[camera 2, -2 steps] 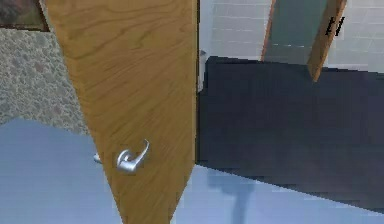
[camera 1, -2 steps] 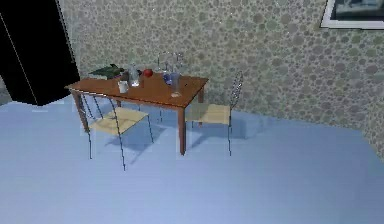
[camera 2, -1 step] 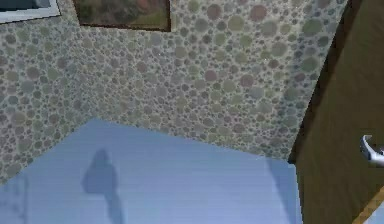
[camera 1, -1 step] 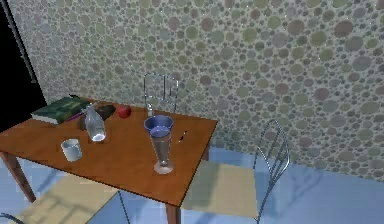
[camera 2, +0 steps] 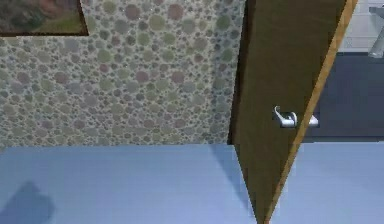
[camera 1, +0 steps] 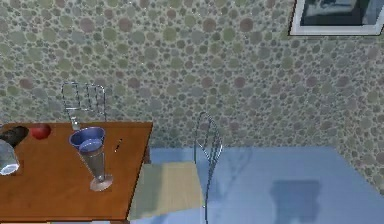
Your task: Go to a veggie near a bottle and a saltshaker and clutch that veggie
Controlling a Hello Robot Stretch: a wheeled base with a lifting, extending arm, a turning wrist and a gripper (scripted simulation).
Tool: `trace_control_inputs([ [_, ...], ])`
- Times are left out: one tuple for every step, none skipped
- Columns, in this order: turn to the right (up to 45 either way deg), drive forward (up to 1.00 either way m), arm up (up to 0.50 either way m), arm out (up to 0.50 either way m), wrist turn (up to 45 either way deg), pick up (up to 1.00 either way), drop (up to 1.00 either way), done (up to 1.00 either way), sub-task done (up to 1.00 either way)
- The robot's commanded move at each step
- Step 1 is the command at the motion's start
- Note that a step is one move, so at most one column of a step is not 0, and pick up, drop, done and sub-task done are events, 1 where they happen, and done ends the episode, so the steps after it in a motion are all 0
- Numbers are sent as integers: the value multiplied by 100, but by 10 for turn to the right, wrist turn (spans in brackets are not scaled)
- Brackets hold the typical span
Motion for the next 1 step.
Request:
trace_control_inputs([
  [0,10,0,0,0,0,0,0,0],
])
